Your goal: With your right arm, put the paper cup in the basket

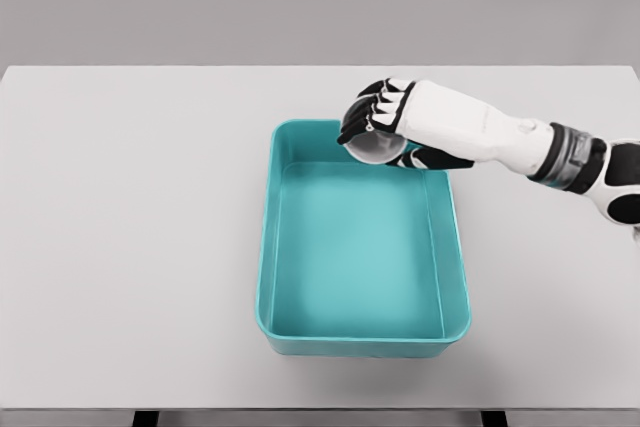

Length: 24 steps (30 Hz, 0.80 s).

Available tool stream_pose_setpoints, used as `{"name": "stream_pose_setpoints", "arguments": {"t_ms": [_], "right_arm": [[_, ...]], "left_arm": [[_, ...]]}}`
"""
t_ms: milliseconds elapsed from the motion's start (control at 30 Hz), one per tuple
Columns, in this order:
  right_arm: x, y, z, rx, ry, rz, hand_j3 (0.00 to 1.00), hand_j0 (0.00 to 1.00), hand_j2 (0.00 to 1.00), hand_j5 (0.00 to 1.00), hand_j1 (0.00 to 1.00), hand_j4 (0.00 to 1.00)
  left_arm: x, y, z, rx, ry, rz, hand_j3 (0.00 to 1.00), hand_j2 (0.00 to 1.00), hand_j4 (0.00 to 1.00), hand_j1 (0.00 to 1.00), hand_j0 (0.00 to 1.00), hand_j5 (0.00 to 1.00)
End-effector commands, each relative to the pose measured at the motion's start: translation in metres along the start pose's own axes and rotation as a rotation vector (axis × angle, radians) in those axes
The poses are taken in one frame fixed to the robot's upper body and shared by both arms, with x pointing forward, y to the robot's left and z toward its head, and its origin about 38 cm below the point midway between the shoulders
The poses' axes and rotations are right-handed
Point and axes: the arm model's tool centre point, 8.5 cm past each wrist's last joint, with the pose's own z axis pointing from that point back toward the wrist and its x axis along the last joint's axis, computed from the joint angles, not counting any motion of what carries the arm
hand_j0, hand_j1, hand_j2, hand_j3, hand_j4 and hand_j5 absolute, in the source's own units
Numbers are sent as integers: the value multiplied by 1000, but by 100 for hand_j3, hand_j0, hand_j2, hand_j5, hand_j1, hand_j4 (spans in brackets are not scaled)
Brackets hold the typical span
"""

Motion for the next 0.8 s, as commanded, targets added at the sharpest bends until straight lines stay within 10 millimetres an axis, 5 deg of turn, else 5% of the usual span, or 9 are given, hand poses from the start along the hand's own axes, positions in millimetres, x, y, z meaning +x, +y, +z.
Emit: {"name": "stream_pose_setpoints", "arguments": {"t_ms": [0,333,400,467,767], "right_arm": [[11,-2,-4,16,-31,40,72,72,72,72,72,72],[21,7,-3,76,-56,71,73,73,73,73,73,73],[21,3,-4,78,-59,92,81,81,81,81,81,81],[22,2,-8,82,-68,98,100,100,100,100,100,100],[19,0,-1,106,-54,109,100,100,100,100,100,100]], "left_arm": [[0,0,0,0,1,0,100,100,100,100,100,100],[0,0,0,0,1,0,100,100,100,100,100,100],[0,0,0,0,1,0,100,100,100,100,100,100],[0,0,0,0,0,0,100,100,100,100,100,100],[0,0,0,0,0,0,100,100,100,100,100,100]]}}
